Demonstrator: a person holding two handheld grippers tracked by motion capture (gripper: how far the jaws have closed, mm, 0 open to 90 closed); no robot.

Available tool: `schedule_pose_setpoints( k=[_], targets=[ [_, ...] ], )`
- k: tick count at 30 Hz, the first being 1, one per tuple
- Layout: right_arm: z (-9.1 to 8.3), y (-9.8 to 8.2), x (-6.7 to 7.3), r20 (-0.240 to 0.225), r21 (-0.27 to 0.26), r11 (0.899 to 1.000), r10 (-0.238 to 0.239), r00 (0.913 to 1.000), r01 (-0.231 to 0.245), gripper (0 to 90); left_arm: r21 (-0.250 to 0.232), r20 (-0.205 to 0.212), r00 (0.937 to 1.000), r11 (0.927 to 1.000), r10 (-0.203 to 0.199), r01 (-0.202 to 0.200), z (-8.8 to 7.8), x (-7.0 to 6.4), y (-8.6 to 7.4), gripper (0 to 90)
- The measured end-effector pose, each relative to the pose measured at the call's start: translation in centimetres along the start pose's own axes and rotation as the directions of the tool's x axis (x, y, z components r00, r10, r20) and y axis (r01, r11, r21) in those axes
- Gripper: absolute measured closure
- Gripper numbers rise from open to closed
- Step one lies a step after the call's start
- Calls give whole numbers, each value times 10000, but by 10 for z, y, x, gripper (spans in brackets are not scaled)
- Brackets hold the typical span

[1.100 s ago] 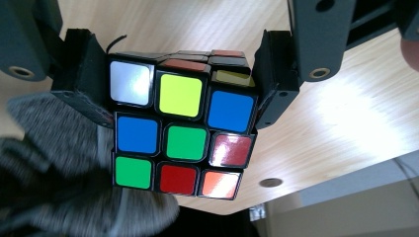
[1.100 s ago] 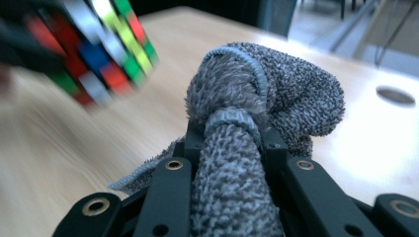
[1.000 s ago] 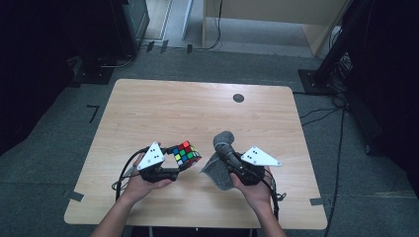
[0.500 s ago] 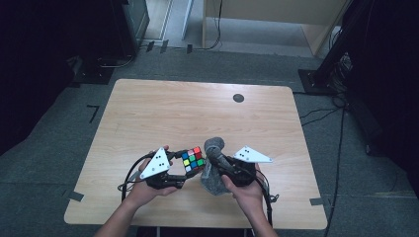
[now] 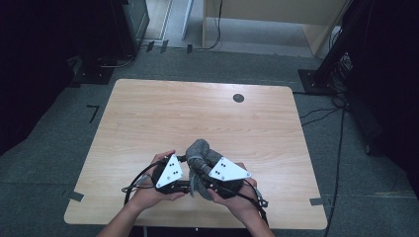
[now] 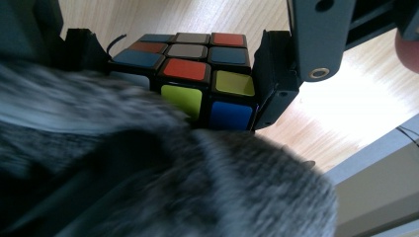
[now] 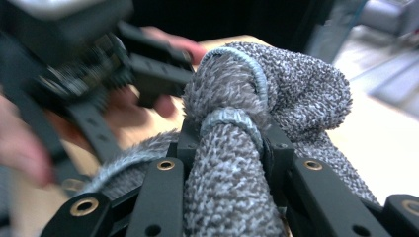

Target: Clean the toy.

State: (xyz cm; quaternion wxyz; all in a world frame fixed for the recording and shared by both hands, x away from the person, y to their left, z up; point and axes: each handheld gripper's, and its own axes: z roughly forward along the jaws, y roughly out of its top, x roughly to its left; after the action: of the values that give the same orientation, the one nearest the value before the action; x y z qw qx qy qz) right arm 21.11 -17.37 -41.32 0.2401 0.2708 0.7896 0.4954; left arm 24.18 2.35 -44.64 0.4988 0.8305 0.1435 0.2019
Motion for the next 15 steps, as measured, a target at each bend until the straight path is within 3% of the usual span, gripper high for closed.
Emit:
schedule_pose_setpoints(
  k=[1,3,5,6,7,9,10,12,13,14,15],
  targets=[
    [0,-1,-1,93,14,10000,21,10000,-21,697,140,-97,9998,9998,168,-166,0,-2,1,340],
    [2,-4,-12,145,-15,9964,848,9963,-848,696,317,-153,9995,9991,270,-265,2,-2,0,340],
    [3,-8,-16,144,85,9926,1212,9925,-1213,688,419,-127,9995,9987,294,-288,4,-2,-2,340],
    [3,-8,-16,144,85,9926,1212,9925,-1213,688,419,-127,9995,9987,294,-288,4,-2,-2,340],
    [6,-7,-7,-560,85,9974,725,9958,-722,682,370,-87,9996,9989,282,-278,4,-2,-2,340],
    [6,-5,-1,-569,20,9989,467,9973,-467,684,332,-73,9996,9991,274,-271,3,-2,-2,341],
    [6,-6,-4,-609,-38,9979,645,9961,-649,685,319,-72,9996,9991,264,-261,3,-2,-1,341],
    [5,-10,-17,-180,-234,9938,1087,9939,-1091,686,277,-124,9999,9996,116,-112,0,2,-3,341],
    [5,-10,-17,-180,-234,9938,1087,9939,-1091,686,277,-124,9999,9996,116,-112,0,2,-3,340],
    [3,-14,-25,239,-261,9882,1518,9881,-1512,683,241,-104,9999,9997,1,2,-2,4,-5,341],
    [3,-14,-25,239,-261,9882,1518,9881,-1512,683,187,-108,9999,9998,-57,59,-2,5,-5,341]
  ],
)
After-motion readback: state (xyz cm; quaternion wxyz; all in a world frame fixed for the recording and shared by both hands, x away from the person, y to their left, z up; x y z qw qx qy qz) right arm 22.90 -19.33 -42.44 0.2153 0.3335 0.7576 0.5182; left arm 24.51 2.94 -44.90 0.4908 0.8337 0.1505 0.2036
